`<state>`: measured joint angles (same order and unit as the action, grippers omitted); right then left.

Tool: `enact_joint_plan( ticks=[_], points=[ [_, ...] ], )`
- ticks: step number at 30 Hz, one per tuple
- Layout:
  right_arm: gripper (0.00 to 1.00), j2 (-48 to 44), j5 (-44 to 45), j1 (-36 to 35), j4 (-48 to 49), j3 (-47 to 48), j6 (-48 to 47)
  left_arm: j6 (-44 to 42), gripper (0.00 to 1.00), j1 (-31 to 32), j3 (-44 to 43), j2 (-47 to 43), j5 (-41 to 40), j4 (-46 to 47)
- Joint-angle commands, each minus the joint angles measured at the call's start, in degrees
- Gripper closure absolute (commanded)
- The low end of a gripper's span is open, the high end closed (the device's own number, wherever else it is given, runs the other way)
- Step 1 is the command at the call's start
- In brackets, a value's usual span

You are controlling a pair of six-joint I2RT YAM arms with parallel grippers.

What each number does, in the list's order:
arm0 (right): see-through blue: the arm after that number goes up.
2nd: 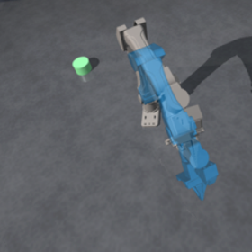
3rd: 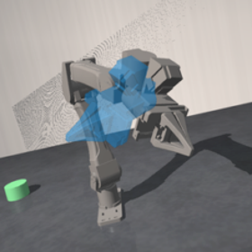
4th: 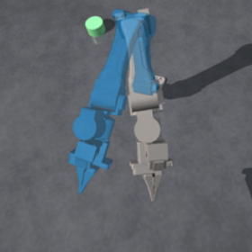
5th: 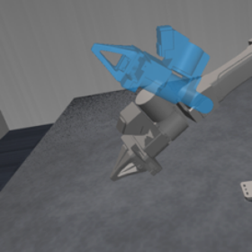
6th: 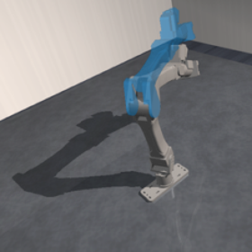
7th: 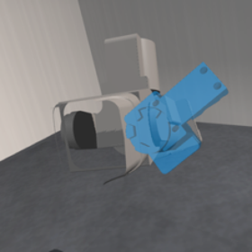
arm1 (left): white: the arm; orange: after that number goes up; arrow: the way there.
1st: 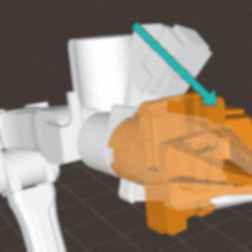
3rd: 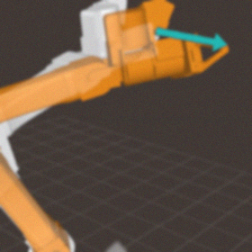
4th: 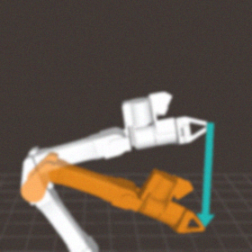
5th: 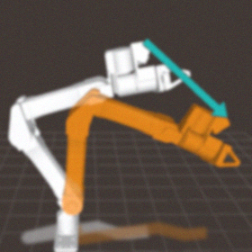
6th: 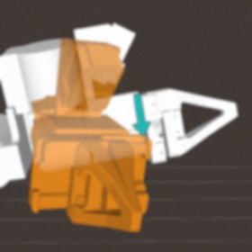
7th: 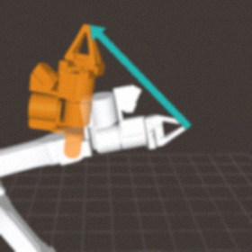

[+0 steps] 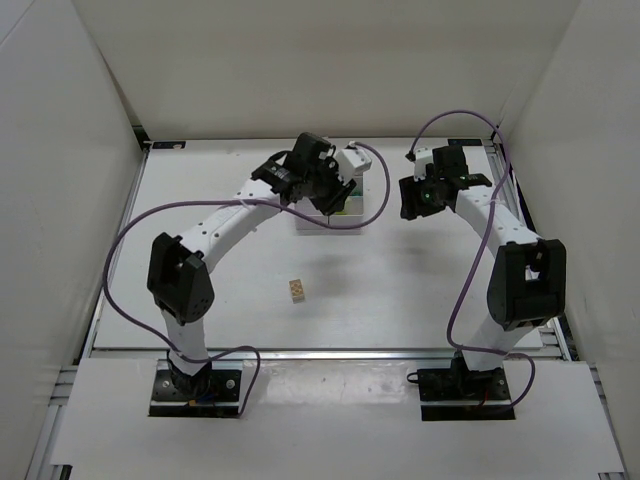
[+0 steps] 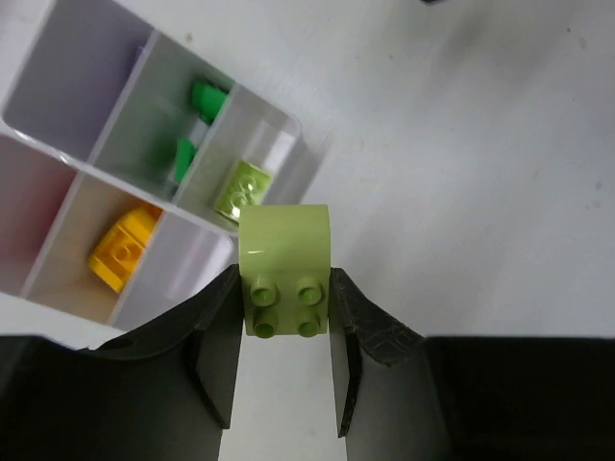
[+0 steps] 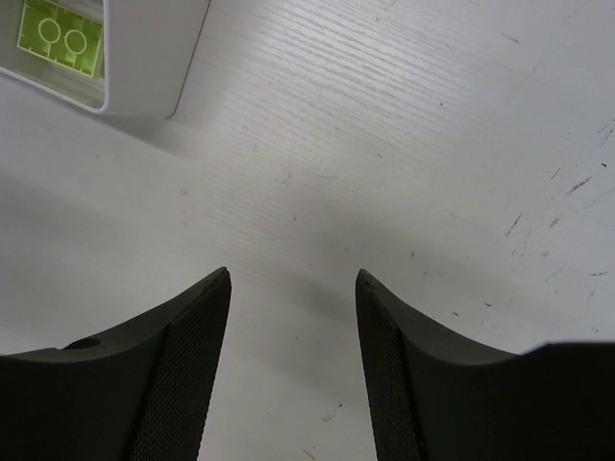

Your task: Sort the legos into containers by color

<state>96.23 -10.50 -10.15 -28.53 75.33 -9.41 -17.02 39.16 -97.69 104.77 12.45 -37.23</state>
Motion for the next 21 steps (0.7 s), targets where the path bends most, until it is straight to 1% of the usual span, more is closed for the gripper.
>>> enact_joint_plan(
  ticks=[1, 2, 3, 4, 5, 6, 11, 18, 21],
  points=[
    [0.41, 0.63, -0.66, -0.04, 0.50, 2.80, 0.27, -8.02, 0.87, -1.71, -6.97, 3.85, 7.76, -3.54],
    [0.41, 0.63, -0.75, 0.04, 0.67, 2.72, 0.36, -8.38, 0.78, -2.41, -9.77, 5.60, 9.51, -5.03],
    [0.41, 0.63, -0.83, 0.13, 0.67, 2.80, 0.44, -9.08, 0.79, -2.59, -11.28, 6.58, 10.48, -5.91],
    [0.41, 0.63, -0.84, 0.05, 0.67, 2.89, 0.44, -10.65, 0.82, -2.68, -12.51, 7.54, 10.67, -6.88],
    [0.40, 0.72, -0.66, 0.05, 0.67, 2.98, 0.36, -10.93, 0.89, -2.68, -14.53, 8.51, 10.75, -8.02],
    [0.40, 0.89, -0.57, 0.05, 0.76, 3.15, 0.36, -11.11, 0.90, -2.68, -15.42, 9.91, 10.84, -8.20],
    [0.40, 1.24, -0.05, 0.05, 0.67, 3.51, 0.09, -11.55, 0.90, -2.68, -19.72, 13.70, 9.97, -8.21],
    [0.40, 2.04, 0.13, 0.05, 0.85, 4.12, 0.01, -12.60, 0.90, -3.38, -22.46, 17.92, 8.39, -8.38],
    [0.40, 2.56, 0.22, 0.05, 0.85, 4.39, -0.08, -13.30, 0.87, -3.56, -22.72, 19.24, 7.33, -8.38]
  ],
)
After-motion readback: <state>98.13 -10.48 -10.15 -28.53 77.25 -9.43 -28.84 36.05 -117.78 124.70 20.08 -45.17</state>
